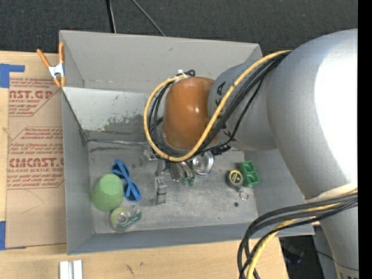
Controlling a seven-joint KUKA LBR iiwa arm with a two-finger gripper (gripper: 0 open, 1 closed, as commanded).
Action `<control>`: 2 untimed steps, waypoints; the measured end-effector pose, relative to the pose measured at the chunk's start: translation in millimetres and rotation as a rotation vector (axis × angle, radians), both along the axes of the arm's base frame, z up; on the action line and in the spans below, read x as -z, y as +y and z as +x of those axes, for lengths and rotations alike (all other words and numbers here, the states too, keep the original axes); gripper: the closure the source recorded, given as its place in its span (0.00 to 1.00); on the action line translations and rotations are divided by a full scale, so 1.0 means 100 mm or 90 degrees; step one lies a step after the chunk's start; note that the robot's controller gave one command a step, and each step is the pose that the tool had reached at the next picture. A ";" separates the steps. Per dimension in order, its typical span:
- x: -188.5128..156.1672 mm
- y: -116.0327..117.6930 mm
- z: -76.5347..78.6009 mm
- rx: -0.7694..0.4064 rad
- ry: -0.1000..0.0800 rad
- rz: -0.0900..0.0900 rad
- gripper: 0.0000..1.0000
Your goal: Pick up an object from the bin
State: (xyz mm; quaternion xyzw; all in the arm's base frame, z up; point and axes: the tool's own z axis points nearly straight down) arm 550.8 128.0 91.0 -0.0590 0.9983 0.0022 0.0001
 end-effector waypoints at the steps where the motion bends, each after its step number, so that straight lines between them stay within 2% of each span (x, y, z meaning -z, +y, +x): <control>1: 0.22 0.74 -0.32 0.035 -0.001 -0.001 0.00; 2: 0.21 0.69 -0.30 0.038 -0.002 -0.002 1.00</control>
Offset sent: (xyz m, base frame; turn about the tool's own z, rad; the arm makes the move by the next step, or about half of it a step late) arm -0.0303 0.0682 -0.0210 0.0607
